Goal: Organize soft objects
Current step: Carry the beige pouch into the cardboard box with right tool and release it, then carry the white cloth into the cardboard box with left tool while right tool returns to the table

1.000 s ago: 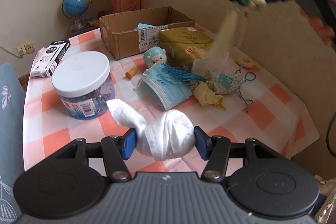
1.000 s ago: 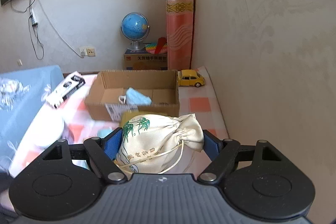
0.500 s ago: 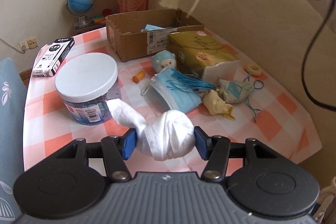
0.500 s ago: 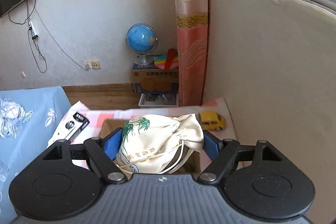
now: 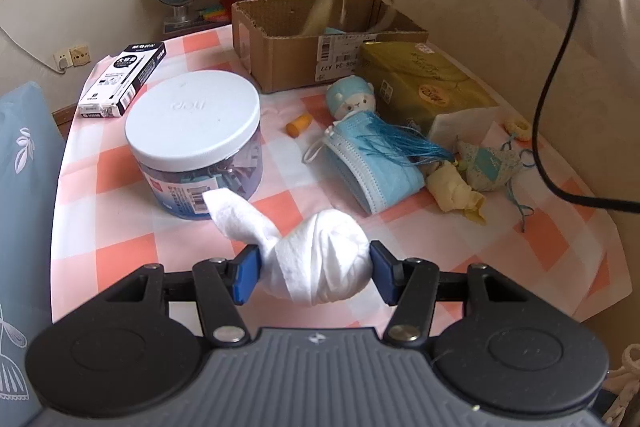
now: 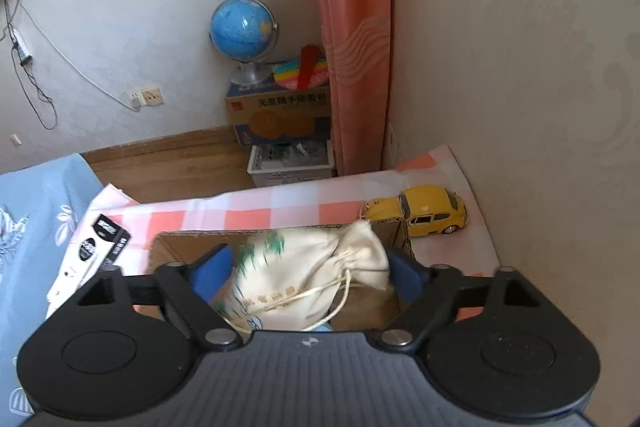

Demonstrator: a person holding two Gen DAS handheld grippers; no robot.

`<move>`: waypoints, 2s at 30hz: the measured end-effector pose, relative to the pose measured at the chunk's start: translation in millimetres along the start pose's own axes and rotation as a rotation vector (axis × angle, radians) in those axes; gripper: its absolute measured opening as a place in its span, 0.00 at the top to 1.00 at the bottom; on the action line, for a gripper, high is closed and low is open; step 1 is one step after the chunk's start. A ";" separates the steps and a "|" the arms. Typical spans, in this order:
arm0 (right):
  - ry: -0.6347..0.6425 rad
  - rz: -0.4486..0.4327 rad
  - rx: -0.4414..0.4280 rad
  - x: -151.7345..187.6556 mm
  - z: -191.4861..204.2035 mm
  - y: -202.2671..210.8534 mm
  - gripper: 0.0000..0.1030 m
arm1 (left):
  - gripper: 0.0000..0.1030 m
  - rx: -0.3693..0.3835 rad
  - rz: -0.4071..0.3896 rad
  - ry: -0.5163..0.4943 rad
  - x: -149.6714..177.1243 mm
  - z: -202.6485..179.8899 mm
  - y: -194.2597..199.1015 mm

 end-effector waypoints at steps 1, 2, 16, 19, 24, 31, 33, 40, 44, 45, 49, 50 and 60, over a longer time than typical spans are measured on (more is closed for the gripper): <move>-0.001 0.002 -0.005 1.2 -0.6 -3.9 0.09 | 0.45 0.000 0.002 0.000 -0.1 0.1 -0.6; -0.001 0.004 -0.011 2.3 -1.2 -4.8 0.09 | 0.45 0.000 0.005 0.000 -0.3 -0.1 -1.2; -0.009 -0.038 -0.028 35.4 -26.0 44.9 0.00 | 0.45 0.017 -0.014 -0.059 -9.6 -17.4 6.0; 0.010 -0.040 -0.018 55.5 -28.8 59.3 0.00 | 0.45 0.018 -0.017 -0.074 -13.1 -22.0 9.0; 0.033 -0.056 -0.013 98.0 -34.8 86.4 0.00 | 0.45 0.016 -0.030 -0.099 -20.9 -28.6 14.2; 0.013 -0.063 -0.001 157.2 -46.1 110.1 0.00 | 0.45 0.022 -0.042 -0.126 -38.6 -36.4 16.6; -0.005 -0.069 -0.009 172.7 -49.8 116.5 0.00 | 0.45 0.027 -0.044 -0.130 -46.3 -37.4 15.6; -0.042 -0.097 0.034 205.8 -64.4 134.0 0.00 | 0.45 -0.001 -0.067 -0.176 -85.3 -40.5 4.7; -0.044 -0.104 0.045 211.0 -72.3 139.5 0.00 | 0.45 -0.012 -0.086 -0.204 -119.3 -41.3 -7.3; -0.050 -0.106 0.044 212.1 -74.8 140.3 0.00 | 0.45 -0.016 -0.093 -0.206 -128.9 -40.5 -11.5; -0.075 -0.106 0.044 216.5 -85.4 141.0 0.00 | 0.45 -0.024 -0.096 -0.195 -165.9 -35.6 -34.5; -0.073 -0.105 0.051 217.4 -88.0 140.6 0.00 | 0.45 -0.030 -0.094 -0.194 -173.3 -34.1 -40.3; -0.090 -0.105 0.073 217.1 -105.5 136.0 0.00 | 0.18 -0.108 -0.095 -0.148 -226.0 -15.4 -94.5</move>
Point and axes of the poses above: each gripper's, at about its wrist camera, not at the fingertips, and y roughly against the way its jaws point, z to its left, x to its underside, the point moved 5 cm from there along -y, roughly the way its jaws point, and after that the axes turned 1 degree about -y, right-handed, at the moved point
